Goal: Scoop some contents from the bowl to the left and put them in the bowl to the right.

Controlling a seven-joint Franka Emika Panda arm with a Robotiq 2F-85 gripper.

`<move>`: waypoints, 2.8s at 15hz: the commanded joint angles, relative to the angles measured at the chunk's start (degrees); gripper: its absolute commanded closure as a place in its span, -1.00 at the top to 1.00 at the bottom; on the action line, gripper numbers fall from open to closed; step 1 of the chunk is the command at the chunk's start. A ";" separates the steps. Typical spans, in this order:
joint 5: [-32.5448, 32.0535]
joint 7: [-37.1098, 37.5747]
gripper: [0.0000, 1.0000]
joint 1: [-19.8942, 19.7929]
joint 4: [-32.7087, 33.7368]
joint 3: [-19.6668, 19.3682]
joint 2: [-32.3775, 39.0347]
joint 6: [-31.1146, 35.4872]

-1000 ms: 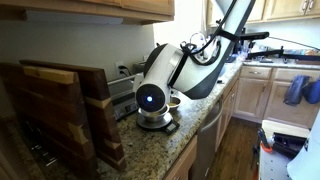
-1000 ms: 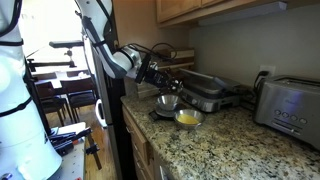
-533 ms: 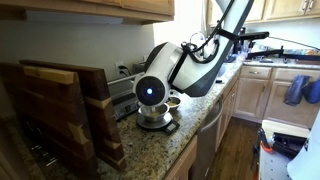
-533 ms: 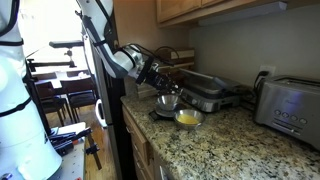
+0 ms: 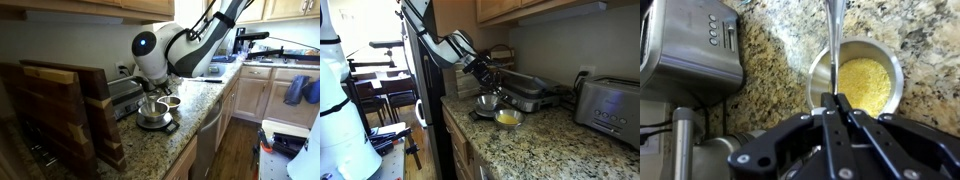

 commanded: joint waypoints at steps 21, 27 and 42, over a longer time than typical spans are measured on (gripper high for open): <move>48.40 -13.14 -0.93 -12.54 12.44 -16.30 6.12 9.32; 56.53 -15.56 -0.93 -15.04 19.74 -16.03 14.75 9.07; 63.93 -24.96 -0.93 -19.93 30.11 -14.30 27.06 5.86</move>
